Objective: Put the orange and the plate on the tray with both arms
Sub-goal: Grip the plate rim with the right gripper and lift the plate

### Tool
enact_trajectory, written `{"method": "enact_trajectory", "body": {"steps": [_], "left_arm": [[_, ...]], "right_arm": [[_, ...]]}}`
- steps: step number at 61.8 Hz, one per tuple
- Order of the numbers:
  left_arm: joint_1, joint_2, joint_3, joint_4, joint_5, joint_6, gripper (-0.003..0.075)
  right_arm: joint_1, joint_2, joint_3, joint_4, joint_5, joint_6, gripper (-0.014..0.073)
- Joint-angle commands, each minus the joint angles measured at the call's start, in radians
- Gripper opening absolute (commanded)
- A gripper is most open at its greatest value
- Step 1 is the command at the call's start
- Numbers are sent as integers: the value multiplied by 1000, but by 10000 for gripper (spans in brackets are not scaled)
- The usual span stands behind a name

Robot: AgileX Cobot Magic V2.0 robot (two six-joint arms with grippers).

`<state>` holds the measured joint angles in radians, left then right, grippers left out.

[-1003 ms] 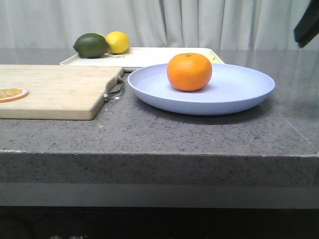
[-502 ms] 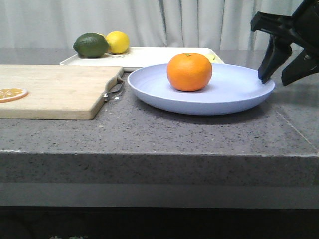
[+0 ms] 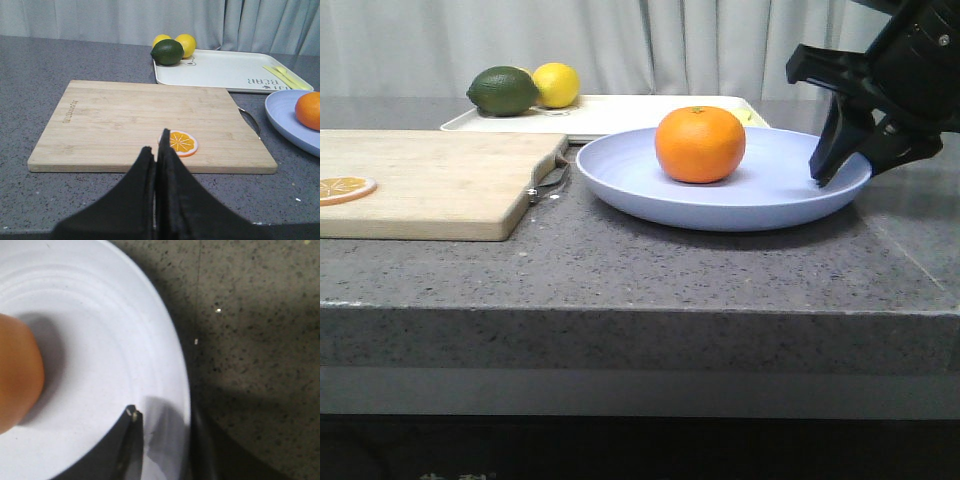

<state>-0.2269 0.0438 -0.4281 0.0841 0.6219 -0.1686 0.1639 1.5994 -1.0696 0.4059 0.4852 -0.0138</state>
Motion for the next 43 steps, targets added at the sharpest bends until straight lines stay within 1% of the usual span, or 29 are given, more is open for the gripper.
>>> {"method": "enact_trajectory", "body": {"steps": [1, 10, 14, 26, 33, 43], "left_arm": [[2, 14, -23, -5, -84, -8, -18], [2, 14, -23, -5, -84, -8, -18], [2, 14, -23, -5, -84, -8, -18], [2, 14, -23, -5, -84, -8, -18], [2, 14, -23, -5, -84, -8, -18], [2, 14, -23, -5, -84, -8, -18]], "right_arm": [[0, -37, -34, 20, -52, -13, 74], [0, -37, -34, 23, -52, -13, -88], [0, -37, -34, 35, -47, -13, -123], [0, -37, -90, 115, 20, -13, -117], [0, -36, -170, 127, 66, -13, -117], [0, -3, -338, 132, 157, -13, -111]]}}
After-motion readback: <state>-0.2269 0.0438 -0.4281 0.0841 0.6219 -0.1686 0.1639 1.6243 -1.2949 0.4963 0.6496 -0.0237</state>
